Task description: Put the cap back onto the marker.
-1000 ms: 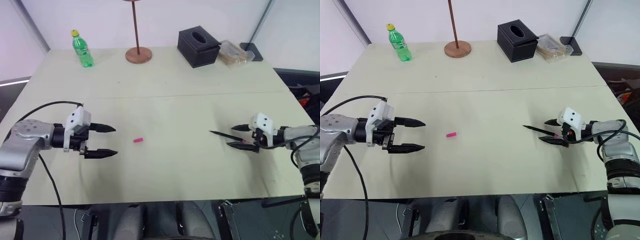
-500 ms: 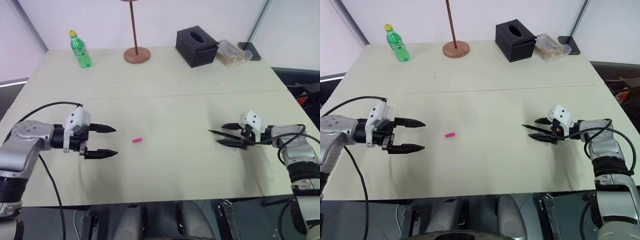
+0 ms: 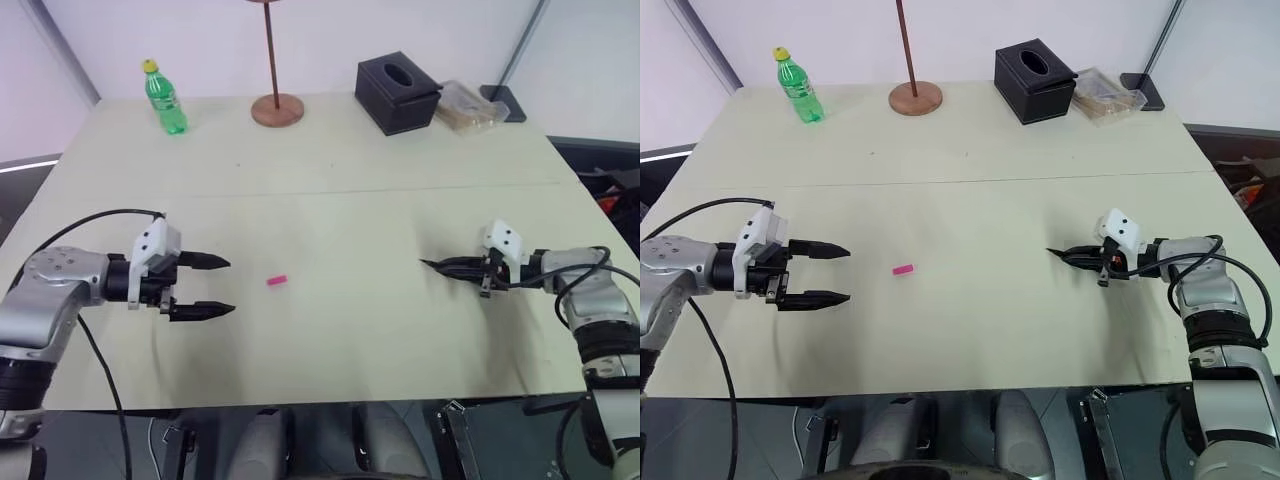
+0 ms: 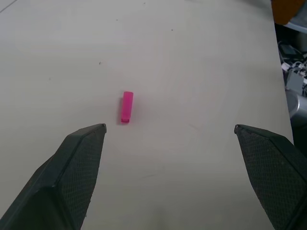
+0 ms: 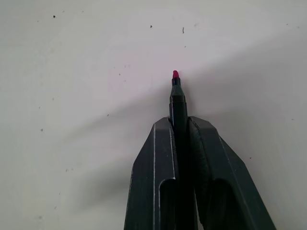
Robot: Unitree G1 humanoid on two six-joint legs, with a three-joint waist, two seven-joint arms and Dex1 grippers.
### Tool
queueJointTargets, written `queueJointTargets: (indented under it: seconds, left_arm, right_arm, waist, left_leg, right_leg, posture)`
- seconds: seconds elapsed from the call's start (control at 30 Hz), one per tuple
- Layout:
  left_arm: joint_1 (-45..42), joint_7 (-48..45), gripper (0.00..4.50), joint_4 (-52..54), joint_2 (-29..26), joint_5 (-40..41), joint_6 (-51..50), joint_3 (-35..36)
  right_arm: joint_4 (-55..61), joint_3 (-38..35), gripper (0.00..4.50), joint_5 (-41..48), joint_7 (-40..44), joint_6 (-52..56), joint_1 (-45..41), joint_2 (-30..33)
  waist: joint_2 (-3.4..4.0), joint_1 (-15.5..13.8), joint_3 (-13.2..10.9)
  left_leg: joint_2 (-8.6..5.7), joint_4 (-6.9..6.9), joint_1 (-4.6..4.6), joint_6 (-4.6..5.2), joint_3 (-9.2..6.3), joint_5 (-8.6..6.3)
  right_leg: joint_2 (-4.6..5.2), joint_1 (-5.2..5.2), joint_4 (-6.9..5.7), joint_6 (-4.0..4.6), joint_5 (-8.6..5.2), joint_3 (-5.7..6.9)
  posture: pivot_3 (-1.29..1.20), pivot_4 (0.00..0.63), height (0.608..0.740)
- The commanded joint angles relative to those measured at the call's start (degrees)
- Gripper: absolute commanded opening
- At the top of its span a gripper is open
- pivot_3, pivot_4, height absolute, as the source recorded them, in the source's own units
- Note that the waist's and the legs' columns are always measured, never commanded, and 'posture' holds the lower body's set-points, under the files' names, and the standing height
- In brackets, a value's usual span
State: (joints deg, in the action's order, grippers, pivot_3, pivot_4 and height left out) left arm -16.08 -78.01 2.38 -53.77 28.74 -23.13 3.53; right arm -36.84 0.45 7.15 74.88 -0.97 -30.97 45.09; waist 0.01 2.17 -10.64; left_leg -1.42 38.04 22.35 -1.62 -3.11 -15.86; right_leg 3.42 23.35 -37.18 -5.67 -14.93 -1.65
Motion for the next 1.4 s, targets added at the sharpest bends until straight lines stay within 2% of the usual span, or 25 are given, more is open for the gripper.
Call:
queueJointTargets:
  seconds: [0.03,0.3,0.4,0.5,0.73,1.0,1.17,1.4]
  left_arm:
    - [-0.1,0.3,4.5,1.0,0.1,0.2,1.2,1.6]
    - [-0.4,0.3,4.5,0.2,0.3,-0.3,2.3,1.3]
    - [-0.8,0.1,4.5,-1.5,0.3,-1.0,3.3,1.1]
    - [-2.3,-0.3,4.5,-4.7,1.1,-2.1,5.1,0.3]
    - [-9.2,-0.9,4.5,-19.1,7.0,-8.6,16.3,-3.2]
    - [-15.4,-2.8,4.5,-30.5,14.9,-12.9,23.9,-7.3]
    - [-17.0,-3.3,4.5,-33.4,18.6,-13.8,25.9,-8.2]
    - [-18.0,-1.8,4.5,-36.6,22.1,-16.0,29.4,-9.1]
  right_arm:
    - [-0.9,0.3,0.03,-1.2,-0.1,-0.7,-0.1,1.5]
    - [0.8,0.8,0.03,-2.2,-0.9,-2.7,-0.2,3.1]
    - [4.9,2.0,0.03,-5.5,-2.7,-6.8,-1.3,5.5]
    - [11.0,1.4,0.03,-4.1,-2.3,-3.8,-2.0,6.4]
    - [20.5,2.0,0.03,-1.7,2.3,2.2,-3.9,8.8]
    - [26.5,3.5,0.03,-0.1,4.3,7.2,-9.2,7.8]
    - [32.4,3.8,0.03,1.7,7.6,12.0,-9.5,10.0]
    - [35.1,3.5,0.03,2.4,7.5,14.2,-9.5,10.3]
  waist:
    - [0.0,-0.1,0.0]
    - [0.0,-0.2,0.0]
    - [0.02,-0.2,0.0]
    - [0.02,-0.1,0.0]
    - [0.02,-0.2,0.0]
    - [0.0,-0.3,0.0]
    - [-0.03,-0.5,0.0]
    - [-0.03,-1.3,0.0]
  left_leg:
    - [0.0,0.0,0.0,0.0,0.0,0.0]
    - [-0.03,0.0,0.0,0.0,0.0,0.0]
    - [-0.05,0.0,0.0,0.0,0.0,0.0]
    - [-0.05,0.0,0.01,0.0,0.01,0.0]
    - [-0.05,0.0,0.03,0.0,0.01,0.0]
    - [-0.07,0.04,0.07,0.0,0.01,0.0]
    - [-0.07,0.05,0.1,0.0,-0.01,0.0]
    - [-0.07,0.07,0.11,0.0,-0.01,0.0]
  right_leg:
    - [0.01,-0.01,0.0,0.0,0.0,0.0]
    - [0.03,-0.01,0.0,0.0,0.0,0.0]
    - [0.05,-0.01,0.01,0.0,0.0,0.0]
    - [0.04,0.03,-0.01,0.0,0.0,0.01]
    - [0.03,0.03,0.01,-0.01,0.0,0.02]
    - [0.04,0.06,0.0,-0.01,0.0,0.03]
    - [0.06,0.08,0.0,-0.01,0.01,0.03]
    - [0.06,0.09,-0.01,-0.02,0.01,0.04]
  posture:
    - [0.0,0.15,0.74]
    - [0.0,0.15,0.74]
    - [0.0,0.15,0.74]
    - [0.0,0.15,0.74]
    - [0.0,0.15,0.74]
    - [0.0,0.15,0.74]
    - [0.0,0.15,0.74]
    - [0.0,0.15,0.74]
